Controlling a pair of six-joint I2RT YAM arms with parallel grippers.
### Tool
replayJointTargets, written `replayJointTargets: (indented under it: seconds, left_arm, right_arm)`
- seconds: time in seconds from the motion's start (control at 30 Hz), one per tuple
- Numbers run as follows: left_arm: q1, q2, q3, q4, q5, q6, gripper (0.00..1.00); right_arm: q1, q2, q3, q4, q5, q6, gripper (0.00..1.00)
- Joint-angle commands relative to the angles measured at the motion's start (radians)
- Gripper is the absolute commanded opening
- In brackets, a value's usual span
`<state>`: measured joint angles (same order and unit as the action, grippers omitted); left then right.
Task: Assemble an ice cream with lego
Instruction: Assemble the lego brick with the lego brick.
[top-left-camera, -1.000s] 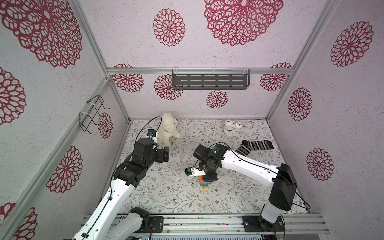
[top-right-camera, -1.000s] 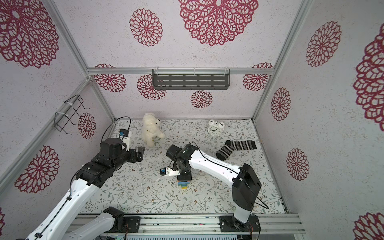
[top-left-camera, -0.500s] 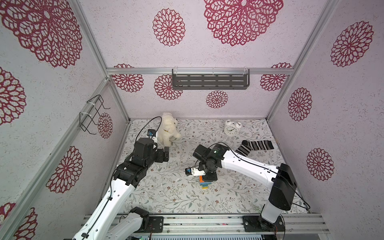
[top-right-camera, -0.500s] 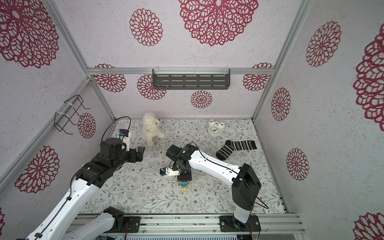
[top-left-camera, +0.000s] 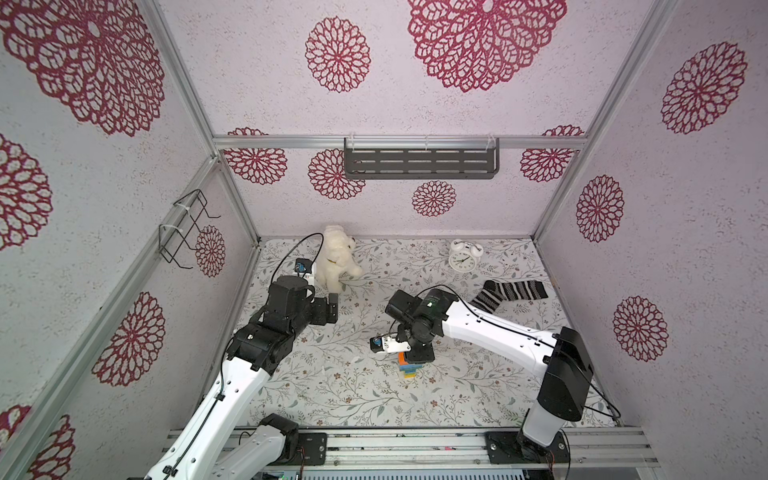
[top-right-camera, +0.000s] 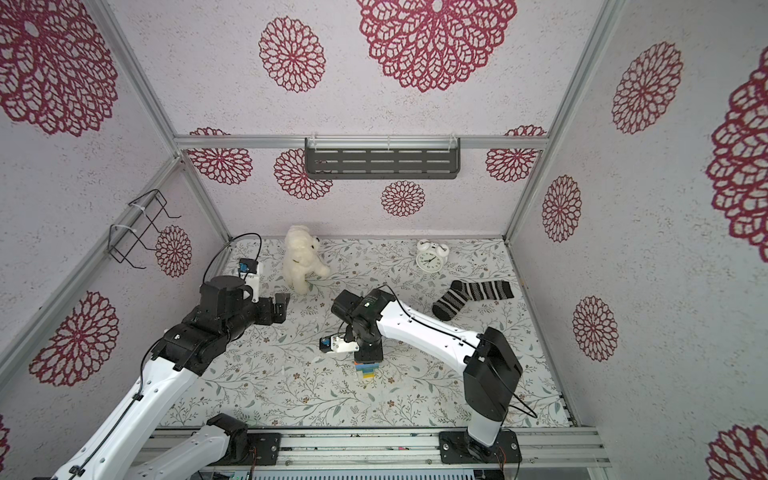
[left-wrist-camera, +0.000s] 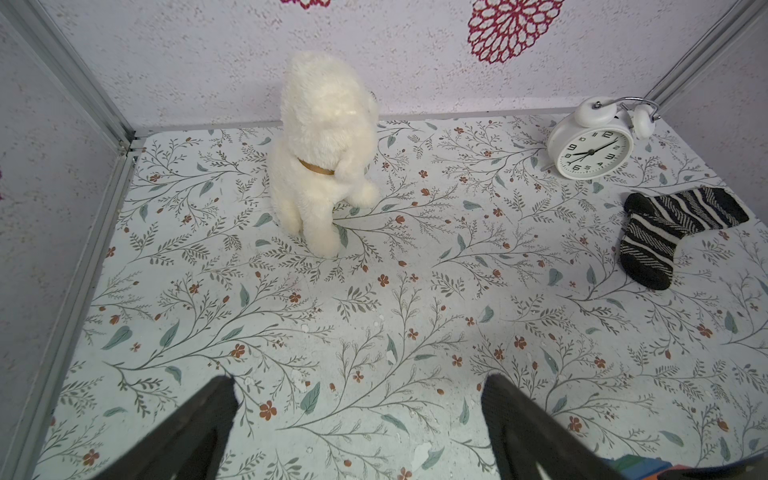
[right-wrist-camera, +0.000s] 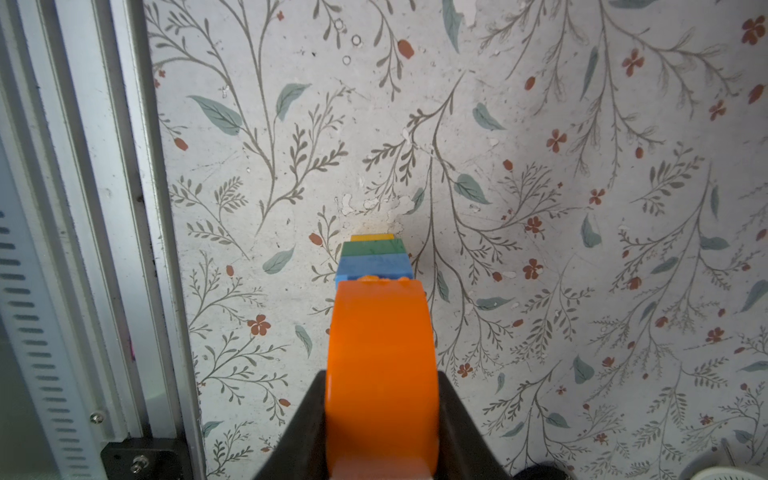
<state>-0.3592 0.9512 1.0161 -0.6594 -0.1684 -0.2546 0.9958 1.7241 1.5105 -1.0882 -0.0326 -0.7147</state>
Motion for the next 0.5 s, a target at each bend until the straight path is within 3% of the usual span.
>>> replayJointTargets:
  seconds: [0.0,0.47]
  left_arm:
    - [0.011,-0.005,0.010,0.003,0.006,0.009,0.97]
    - [0.010,-0.009,0.009,0.002,0.006,0.011,0.97]
  right_arm:
    - [0.001,-0.003,-0.009,-0.016,0.031,-0.020,0.20]
    - [0.001,-0.005,-0.009,-0.011,0.024,-0.012,0.20]
